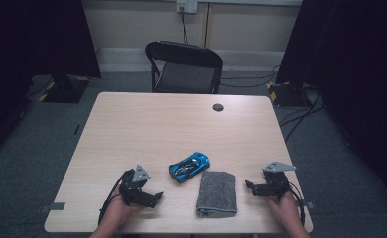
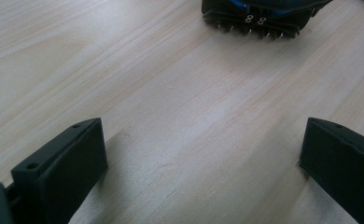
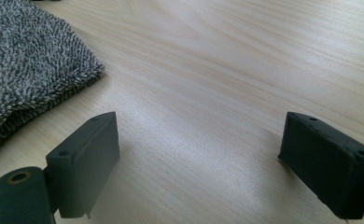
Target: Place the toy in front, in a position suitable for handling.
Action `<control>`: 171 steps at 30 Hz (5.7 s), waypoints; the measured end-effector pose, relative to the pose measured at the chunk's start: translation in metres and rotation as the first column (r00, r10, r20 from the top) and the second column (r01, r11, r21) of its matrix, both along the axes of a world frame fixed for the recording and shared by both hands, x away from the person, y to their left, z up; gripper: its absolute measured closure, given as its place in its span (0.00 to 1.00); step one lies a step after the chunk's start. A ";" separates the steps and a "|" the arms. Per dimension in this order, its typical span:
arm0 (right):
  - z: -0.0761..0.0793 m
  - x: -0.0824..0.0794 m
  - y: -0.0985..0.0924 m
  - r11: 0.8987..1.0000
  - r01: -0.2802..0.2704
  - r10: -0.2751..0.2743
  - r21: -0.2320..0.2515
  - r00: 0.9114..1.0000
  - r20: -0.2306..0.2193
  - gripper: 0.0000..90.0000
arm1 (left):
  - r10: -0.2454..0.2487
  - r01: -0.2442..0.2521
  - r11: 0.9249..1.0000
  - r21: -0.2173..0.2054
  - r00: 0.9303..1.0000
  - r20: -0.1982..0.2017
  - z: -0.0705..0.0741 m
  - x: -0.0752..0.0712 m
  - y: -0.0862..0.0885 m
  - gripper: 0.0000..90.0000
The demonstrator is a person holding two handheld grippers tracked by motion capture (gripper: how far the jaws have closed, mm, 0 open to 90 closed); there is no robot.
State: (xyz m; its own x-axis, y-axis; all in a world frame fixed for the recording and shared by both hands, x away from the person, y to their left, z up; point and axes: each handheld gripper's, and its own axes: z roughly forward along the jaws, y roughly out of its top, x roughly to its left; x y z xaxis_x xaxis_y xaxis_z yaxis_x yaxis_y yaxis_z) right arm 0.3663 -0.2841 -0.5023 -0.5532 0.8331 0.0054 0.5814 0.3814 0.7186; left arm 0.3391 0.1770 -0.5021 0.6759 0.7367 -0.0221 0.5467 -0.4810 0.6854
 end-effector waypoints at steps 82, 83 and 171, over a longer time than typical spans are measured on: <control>0.000 -0.003 -0.003 1.000 -0.003 0.003 0.000 1.000 -0.001 0.12 | -0.262 0.265 0.964 0.007 0.957 -0.125 0.039 0.108 -0.117 0.24; 0.000 -0.003 -0.003 1.000 -0.003 0.003 0.000 1.000 -0.001 0.12 | -0.262 0.265 0.964 0.011 0.956 -0.130 0.038 0.108 -0.118 0.24; 0.000 -0.002 -0.003 1.000 -0.008 0.008 -0.001 1.000 0.000 0.11 | -0.139 0.143 0.987 0.067 0.988 -0.062 0.018 0.106 -0.099 0.29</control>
State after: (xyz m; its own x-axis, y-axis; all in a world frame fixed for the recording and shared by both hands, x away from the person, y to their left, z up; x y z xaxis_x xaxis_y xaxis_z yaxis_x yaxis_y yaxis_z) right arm 0.3640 -0.2876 -0.5024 -0.5597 0.8287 0.0049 0.5786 0.3866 0.7182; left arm 0.4454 0.0776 -0.4843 0.7722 0.6352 -0.0142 0.5069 -0.6024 0.6166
